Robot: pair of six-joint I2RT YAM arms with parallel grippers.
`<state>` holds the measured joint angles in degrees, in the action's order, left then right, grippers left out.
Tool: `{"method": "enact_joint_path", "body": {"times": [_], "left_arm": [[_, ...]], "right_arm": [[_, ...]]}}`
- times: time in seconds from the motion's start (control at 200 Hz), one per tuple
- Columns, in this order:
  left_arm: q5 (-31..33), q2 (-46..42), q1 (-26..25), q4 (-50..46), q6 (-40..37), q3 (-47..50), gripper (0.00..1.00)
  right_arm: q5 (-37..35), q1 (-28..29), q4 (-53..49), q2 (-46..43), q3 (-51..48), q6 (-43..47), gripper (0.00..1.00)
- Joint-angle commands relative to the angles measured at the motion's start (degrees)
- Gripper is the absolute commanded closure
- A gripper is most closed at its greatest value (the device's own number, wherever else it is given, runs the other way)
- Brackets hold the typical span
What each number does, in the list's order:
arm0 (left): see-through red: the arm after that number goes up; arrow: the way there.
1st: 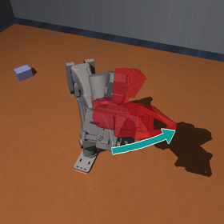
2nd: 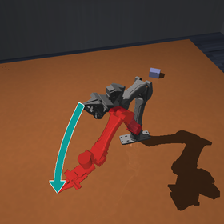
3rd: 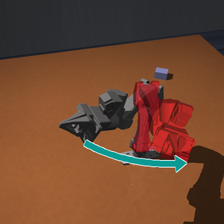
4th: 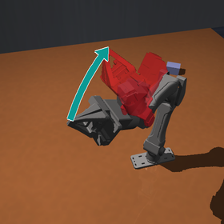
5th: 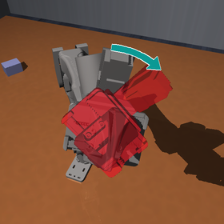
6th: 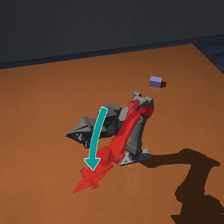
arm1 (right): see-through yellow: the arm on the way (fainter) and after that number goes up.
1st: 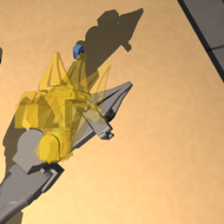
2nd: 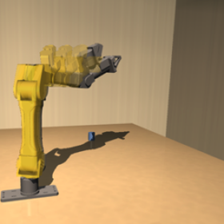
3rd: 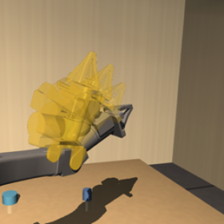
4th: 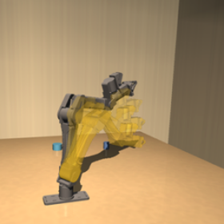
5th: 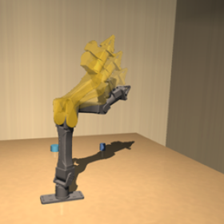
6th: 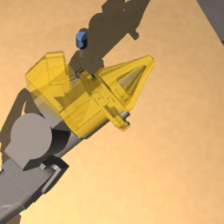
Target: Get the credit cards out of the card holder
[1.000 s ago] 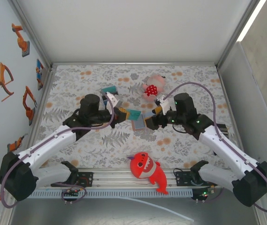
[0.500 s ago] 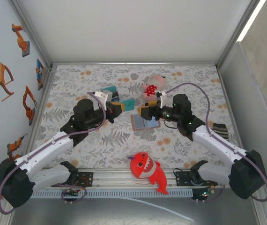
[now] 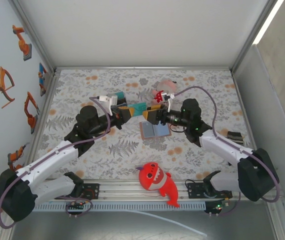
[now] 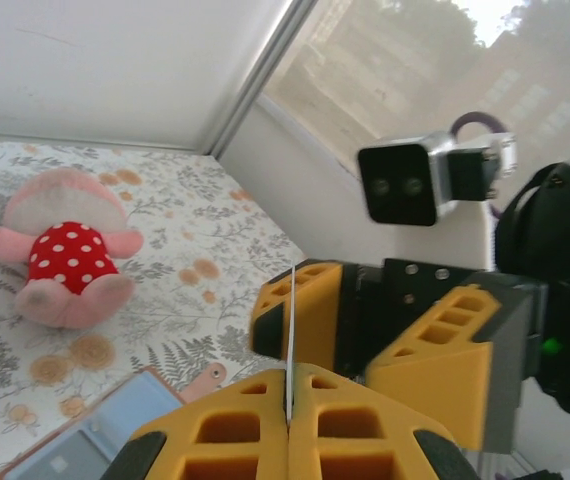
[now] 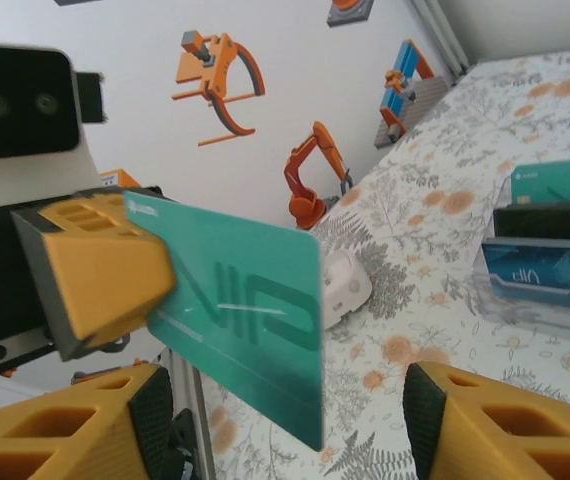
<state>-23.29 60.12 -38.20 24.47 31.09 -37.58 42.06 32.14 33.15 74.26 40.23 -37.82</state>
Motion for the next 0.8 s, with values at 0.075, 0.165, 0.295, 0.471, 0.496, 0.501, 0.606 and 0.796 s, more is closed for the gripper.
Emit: {"method": "enact_joint_path", "body": {"times": [0.075, 0.165, 0.295, 0.471, 0.496, 0.501, 0.606, 0.796], "left_arm": [[-4.62, 1.24, 0.25, 4.96, 1.92, -0.07, 1.0], [-4.88, 1.83, 0.38, 5.36, 2.03, 0.27, 1.0], [-5.09, 2.19, 0.66, 6.87, 2.72, 0.98, 1.0], [-5.77, 1.91, 1.62, 4.52, 1.7, 0.11, 0.68], [-5.88, 1.81, 1.84, 3.41, 1.26, -0.23, 0.55], [-5.89, 1.7, 1.82, 3.22, 1.08, -0.31, 0.53], [-6.18, 0.17, 2.43, -4.08, -3.04, -2.86, 0.24], [-5.1, -3.12, 2.57, -21.31, -14.71, -10.01, 0.06]], "right_arm": [[6.51, 0.46, 11.38, 2.89, 0.62, -5.36, 0.52], [8.89, 0.47, 15.33, 3.49, 0.66, -7.31, 0.69], [9.18, 0.47, 15.72, 2.74, 0.41, -7.27, 0.93], [9.64, 0.38, 15.63, 1.77, -0.19, -6.83, 1.0], [9.72, 0.38, 15.63, 1.65, -0.29, -6.67, 1.0], [9.76, 0.38, 15.63, 1.62, -0.26, -6.66, 1.0], [10.12, 0.29, 14.79, 1.07, -0.63, -5.93, 1.0], [10.06, 0.29, 5.34, -0.36, 0.35, -0.88, 1.0]]}}
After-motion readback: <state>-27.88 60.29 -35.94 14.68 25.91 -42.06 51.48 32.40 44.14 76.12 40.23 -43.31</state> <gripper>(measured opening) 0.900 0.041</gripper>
